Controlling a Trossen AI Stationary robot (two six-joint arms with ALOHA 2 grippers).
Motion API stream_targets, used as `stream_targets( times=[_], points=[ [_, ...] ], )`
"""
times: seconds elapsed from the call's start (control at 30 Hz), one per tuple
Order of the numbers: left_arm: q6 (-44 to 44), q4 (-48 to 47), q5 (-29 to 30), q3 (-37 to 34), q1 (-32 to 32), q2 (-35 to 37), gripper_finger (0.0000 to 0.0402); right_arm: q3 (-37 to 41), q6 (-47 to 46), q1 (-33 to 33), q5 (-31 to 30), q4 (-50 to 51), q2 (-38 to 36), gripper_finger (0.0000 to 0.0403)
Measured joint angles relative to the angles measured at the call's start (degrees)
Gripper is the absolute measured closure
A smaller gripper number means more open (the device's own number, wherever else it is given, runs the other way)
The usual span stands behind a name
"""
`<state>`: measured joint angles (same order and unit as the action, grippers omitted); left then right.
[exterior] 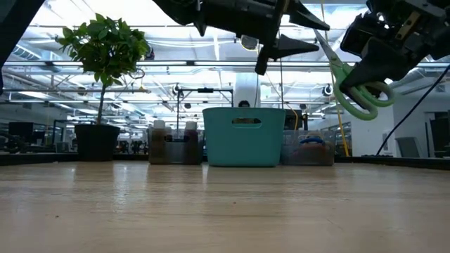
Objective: Pick & Place Paint Supplies
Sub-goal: Put the green scissor into the right black bin
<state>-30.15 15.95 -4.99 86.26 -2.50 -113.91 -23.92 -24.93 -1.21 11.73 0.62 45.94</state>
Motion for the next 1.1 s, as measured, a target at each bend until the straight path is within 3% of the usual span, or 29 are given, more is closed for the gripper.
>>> stream_targets(
  times=[0.3, 0.4, 0.53, 0.93, 1.1],
  points=[
    [3.9, -1.1, -0.6, 0.0, -0.2, 0.0, 0.0389, 0.1, -0.3, 0.0, 0.1, 0.0, 1.6, 0.0379],
    [5.2, -0.7, -0.9, 0.0, -0.2, 0.0, 0.0391, 0.1, 0.0, 0.0, 0.1, -0.6, 1.6, 0.0373],
    [6.3, 0.1, -1.9, 0.0, -1.0, 1.4, 0.0396, 0.1, 2.7, 0.1, 0.3, -1.0, 0.8, 0.0329],
    [8.5, 2.0, -6.0, 0.0, -5.2, 13.5, 0.0399, 0.9, 8.9, 0.0, 0.1, 2.5, -0.3, 0.0235],
    [7.2, 3.5, -6.0, 0.1, -6.4, 14.7, 0.0400, 4.2, 12.6, 0.0, -6.8, -6.4, -0.3, 0.0226]
  ],
)
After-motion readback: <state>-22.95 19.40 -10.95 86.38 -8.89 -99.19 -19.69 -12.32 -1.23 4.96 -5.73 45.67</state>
